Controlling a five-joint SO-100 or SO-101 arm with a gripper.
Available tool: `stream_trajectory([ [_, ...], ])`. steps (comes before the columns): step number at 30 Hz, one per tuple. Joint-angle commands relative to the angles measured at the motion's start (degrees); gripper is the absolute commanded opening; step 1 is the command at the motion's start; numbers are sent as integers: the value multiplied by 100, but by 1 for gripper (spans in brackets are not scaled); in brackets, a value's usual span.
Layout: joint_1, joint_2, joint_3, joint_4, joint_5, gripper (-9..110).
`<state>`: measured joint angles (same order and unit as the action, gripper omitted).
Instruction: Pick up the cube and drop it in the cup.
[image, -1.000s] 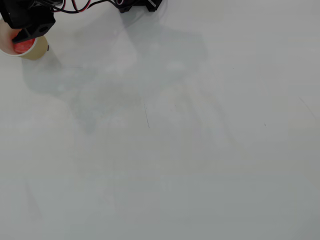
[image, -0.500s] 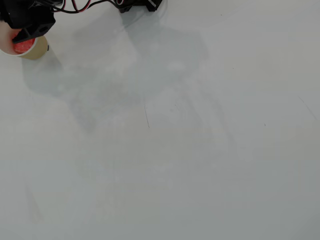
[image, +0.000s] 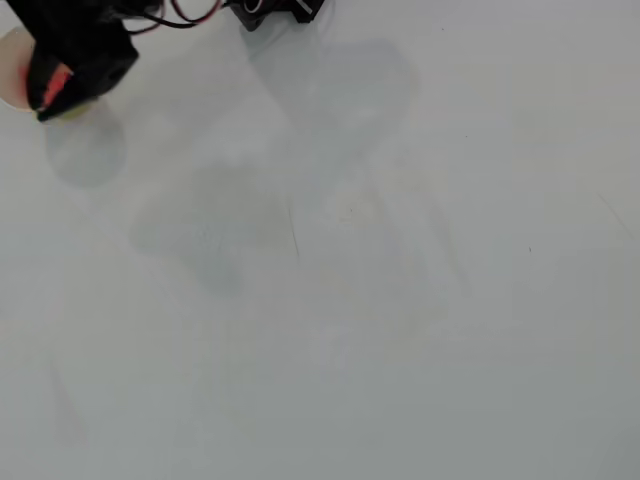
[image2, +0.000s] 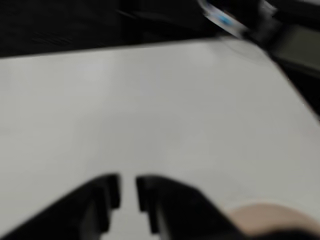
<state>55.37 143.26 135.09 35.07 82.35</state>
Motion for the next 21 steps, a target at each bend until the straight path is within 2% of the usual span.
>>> stream_trajectory([
  [1,-800,729,70,-141,97,0],
  [12,-3261,2136,1547,193,97,0],
  [21,-4869,3217,2575,1512,97,0],
])
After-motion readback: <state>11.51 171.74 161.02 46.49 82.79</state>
